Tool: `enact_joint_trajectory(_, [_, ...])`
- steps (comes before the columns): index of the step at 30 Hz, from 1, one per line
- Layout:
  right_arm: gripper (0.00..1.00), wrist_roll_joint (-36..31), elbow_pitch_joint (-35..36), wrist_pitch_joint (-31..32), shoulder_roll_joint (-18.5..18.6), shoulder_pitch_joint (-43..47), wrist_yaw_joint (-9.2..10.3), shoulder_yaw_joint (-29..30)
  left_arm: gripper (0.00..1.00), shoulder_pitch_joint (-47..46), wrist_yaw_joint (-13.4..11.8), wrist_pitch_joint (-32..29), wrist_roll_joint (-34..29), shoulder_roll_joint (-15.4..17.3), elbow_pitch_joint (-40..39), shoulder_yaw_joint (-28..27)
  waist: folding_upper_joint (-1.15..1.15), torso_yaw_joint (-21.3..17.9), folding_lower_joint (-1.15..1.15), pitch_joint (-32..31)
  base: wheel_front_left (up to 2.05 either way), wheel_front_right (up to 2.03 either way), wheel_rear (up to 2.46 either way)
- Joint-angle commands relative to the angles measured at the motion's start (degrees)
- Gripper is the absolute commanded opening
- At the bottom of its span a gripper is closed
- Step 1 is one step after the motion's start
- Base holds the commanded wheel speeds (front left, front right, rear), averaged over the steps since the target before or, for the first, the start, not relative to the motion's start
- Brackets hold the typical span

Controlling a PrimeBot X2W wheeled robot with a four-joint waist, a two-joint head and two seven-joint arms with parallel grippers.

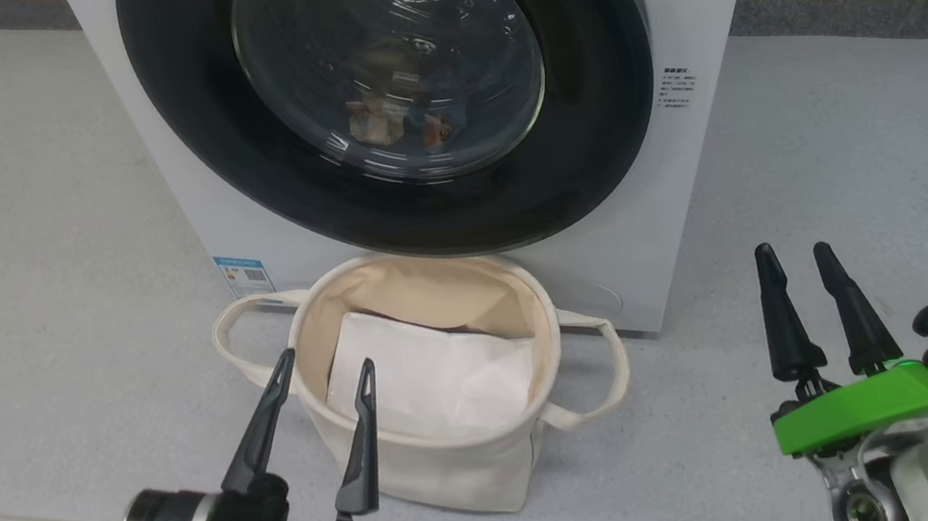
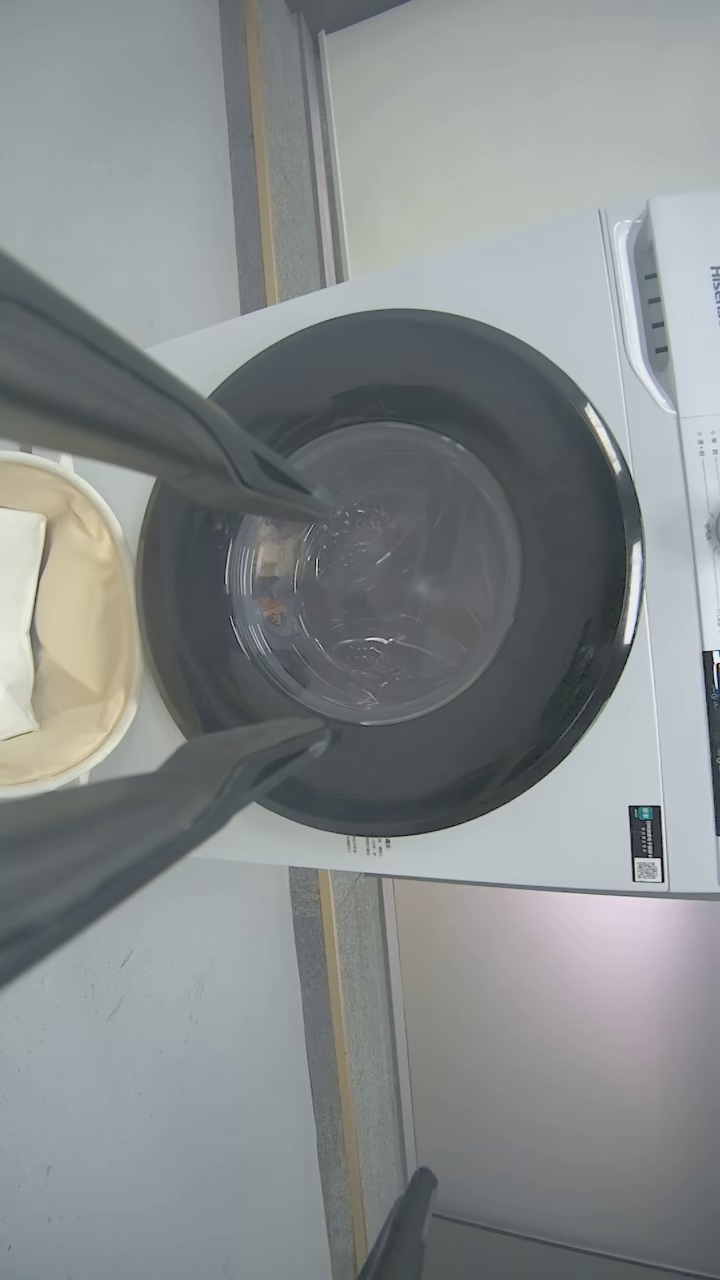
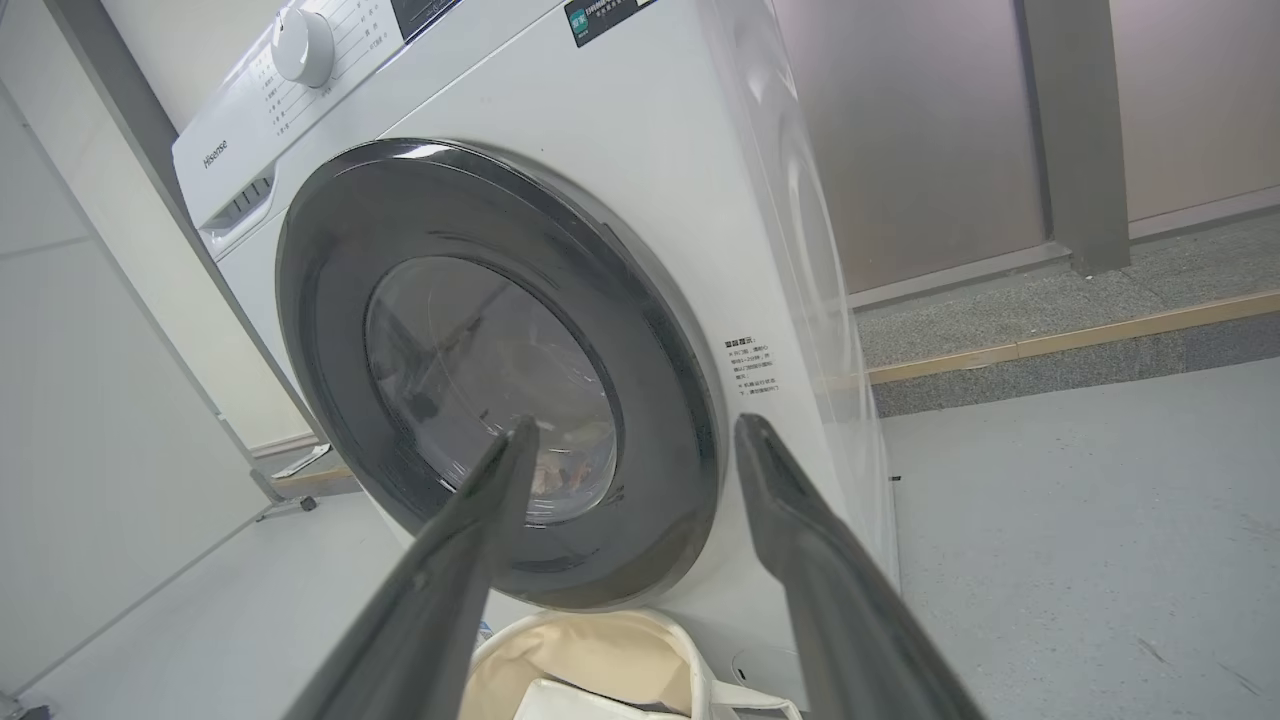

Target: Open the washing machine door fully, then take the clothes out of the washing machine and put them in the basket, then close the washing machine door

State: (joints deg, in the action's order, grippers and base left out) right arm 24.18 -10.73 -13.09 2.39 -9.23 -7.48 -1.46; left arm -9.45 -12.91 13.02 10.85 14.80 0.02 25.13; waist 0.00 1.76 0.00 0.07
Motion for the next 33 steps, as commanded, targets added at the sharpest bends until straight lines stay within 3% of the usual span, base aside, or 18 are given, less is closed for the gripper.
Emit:
enact_joint_trajectory(1, [1.0, -1.4, 1.6, -0.9, 0.5, -1.9, -0.01, -1.4, 1.0, -2.0, 0.0, 1.0, -1.3, 0.5, -0.9, -1.6, 0.0, 0.0, 0.0, 0.0, 0.0, 0.0, 0.0])
enact_joint_trajectory(33, [1.0, -1.1, 2.8, -1.9, 0.5, -1.6, -0.01, -1.4, 1.0, -0.7, 3.4, 2.0, -3.9, -3.6, 2.4, -5.5, 0.0, -0.2, 0.0, 0.3, 0.0, 0.0, 0.0])
